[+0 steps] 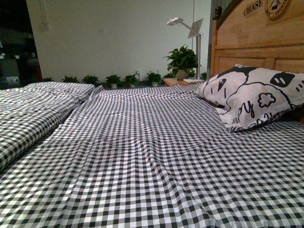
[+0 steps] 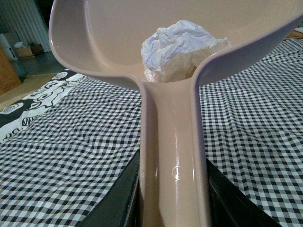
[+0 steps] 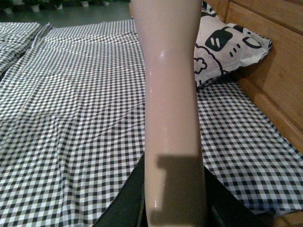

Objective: Clean up trash

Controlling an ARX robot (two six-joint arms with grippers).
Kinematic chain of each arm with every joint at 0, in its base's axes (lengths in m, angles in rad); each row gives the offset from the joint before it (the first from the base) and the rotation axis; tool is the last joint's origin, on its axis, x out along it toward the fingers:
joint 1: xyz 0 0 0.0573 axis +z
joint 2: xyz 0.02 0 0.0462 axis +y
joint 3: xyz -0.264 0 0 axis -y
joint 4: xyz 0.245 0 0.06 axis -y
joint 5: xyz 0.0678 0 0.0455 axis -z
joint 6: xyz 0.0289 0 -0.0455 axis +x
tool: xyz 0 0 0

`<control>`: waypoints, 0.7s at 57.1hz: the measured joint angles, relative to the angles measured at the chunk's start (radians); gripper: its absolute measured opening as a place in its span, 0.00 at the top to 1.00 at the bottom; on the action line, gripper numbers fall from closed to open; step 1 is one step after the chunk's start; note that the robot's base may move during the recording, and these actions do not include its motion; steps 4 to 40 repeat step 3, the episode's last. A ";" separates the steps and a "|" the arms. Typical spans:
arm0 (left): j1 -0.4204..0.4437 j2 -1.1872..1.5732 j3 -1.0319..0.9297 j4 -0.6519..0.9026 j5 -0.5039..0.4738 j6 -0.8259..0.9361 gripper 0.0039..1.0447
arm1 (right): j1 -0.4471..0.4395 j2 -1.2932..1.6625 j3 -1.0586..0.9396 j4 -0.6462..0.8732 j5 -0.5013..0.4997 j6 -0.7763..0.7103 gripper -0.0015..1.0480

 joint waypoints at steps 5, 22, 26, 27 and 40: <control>0.000 0.000 0.000 0.000 0.000 0.000 0.73 | 0.000 0.000 0.000 0.000 0.000 0.000 0.81; 0.000 0.000 0.000 0.000 0.000 0.000 0.73 | 0.000 0.000 0.000 0.000 0.000 0.000 0.81; 0.000 0.000 0.000 0.000 0.000 0.000 0.73 | 0.000 0.000 0.000 0.000 0.000 0.000 0.81; 0.000 0.000 0.000 0.000 0.000 0.000 0.73 | 0.000 0.000 0.000 0.000 0.000 0.000 0.81; 0.000 0.000 0.000 0.000 0.000 0.000 0.73 | 0.000 0.000 0.000 0.000 0.000 0.000 0.81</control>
